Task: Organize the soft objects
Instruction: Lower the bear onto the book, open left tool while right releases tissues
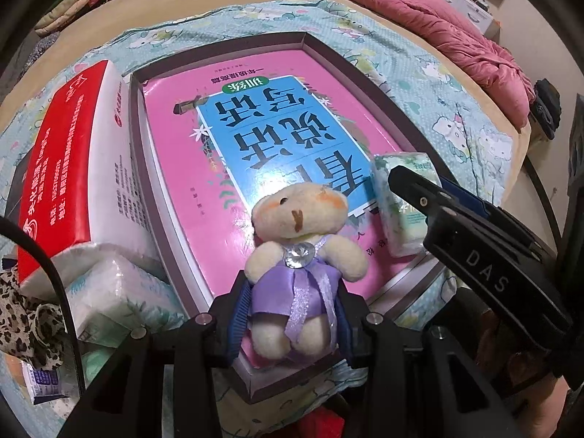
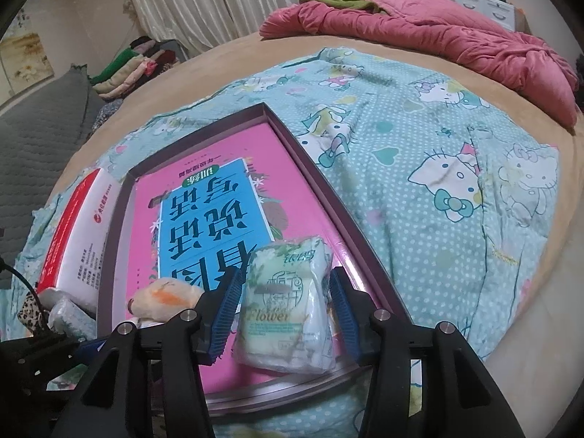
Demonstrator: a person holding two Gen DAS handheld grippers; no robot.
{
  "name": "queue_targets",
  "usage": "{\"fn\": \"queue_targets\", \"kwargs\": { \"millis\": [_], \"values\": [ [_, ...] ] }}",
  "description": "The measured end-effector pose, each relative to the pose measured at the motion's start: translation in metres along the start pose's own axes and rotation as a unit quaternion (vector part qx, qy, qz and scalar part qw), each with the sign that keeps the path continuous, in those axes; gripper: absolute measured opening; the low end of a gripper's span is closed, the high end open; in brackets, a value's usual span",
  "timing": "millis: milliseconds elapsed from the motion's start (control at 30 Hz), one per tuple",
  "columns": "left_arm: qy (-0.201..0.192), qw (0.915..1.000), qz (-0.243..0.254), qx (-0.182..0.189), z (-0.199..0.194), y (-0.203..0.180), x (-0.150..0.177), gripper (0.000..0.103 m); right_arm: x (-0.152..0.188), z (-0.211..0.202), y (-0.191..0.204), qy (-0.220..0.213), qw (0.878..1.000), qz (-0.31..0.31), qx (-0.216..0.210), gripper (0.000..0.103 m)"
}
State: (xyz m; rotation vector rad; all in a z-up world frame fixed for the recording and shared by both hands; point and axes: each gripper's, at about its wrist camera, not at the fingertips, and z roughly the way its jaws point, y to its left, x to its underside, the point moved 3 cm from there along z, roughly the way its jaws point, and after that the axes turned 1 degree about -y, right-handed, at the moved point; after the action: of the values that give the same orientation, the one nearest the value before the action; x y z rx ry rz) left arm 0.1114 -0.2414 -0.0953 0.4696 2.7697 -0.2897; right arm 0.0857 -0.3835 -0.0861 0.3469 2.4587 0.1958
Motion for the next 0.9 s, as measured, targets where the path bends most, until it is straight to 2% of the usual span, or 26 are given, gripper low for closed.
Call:
{"fn": "queue_targets", "kwargs": {
  "millis": [167, 333, 533, 633, 900],
  "values": [
    [0.001, 1.0, -0.001, -0.001, -0.001, 0.002, 0.001, 0.042, -0.002, -0.004, -0.002, -0.01, 1.0, 0.004, 0.0, 0.058],
    [-0.003, 1.0, 0.003, -0.004, -0.003, 0.002, 0.001, 0.043, -0.003, -0.008, -0.005, -0.017, 1.0, 0.011, 0.0, 0.059],
    [-0.007, 0.9999, 0.01, 0.001, -0.005, -0.001, 0.001, 0.051, -0.004, -0.009, -0.003, -0.021, 1.0, 0.008, -0.001, 0.061],
    [-0.007, 0.9999, 0.009, 0.0, -0.006, 0.0, 0.001, 0.053, -0.004, -0.011, -0.003, -0.025, 1.0, 0.008, -0.005, 0.069],
    [-0.024, 0.9997, 0.006, 0.005, -0.017, 0.003, 0.0, 0.06, -0.008, -0.019, -0.005, -0.047, 0.999, 0.01, -0.006, 0.074]
  ]
}}
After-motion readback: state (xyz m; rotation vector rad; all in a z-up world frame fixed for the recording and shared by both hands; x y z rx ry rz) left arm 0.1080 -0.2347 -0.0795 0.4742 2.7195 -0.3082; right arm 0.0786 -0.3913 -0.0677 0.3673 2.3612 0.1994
